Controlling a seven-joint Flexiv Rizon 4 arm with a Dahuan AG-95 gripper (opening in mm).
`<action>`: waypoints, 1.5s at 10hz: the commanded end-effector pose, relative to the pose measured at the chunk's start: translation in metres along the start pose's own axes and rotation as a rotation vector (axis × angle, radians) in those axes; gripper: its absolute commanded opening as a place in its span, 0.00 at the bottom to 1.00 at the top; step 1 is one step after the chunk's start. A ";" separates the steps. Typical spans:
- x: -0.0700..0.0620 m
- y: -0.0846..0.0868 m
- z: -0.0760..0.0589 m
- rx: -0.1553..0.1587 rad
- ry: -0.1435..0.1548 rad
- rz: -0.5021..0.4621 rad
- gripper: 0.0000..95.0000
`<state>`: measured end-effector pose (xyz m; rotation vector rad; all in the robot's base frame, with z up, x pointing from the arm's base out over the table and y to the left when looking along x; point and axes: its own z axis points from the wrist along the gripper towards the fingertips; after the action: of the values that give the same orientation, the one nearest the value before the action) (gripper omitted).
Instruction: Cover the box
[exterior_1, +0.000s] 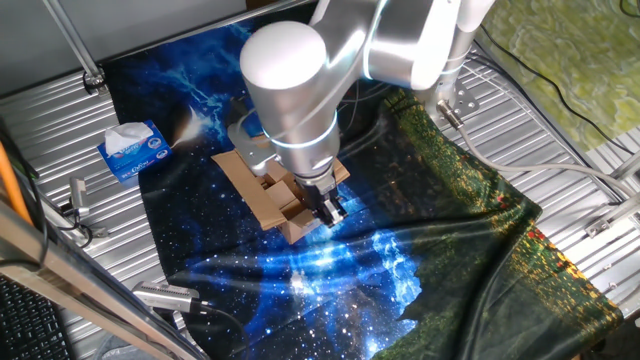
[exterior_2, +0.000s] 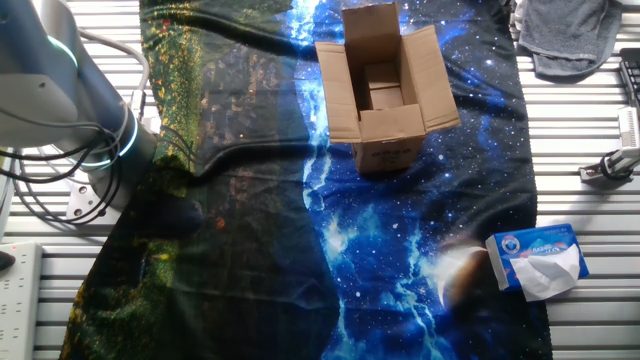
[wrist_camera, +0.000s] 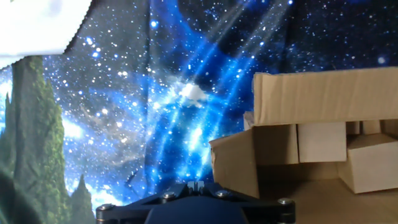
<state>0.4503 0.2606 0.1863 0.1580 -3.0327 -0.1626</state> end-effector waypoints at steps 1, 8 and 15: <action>0.000 0.000 0.000 0.013 -0.002 -0.021 0.00; 0.001 -0.002 0.000 0.070 -0.024 -0.100 0.20; 0.002 -0.001 -0.003 0.075 -0.030 -0.096 0.20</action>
<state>0.4487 0.2591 0.1899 0.3120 -3.0633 -0.0591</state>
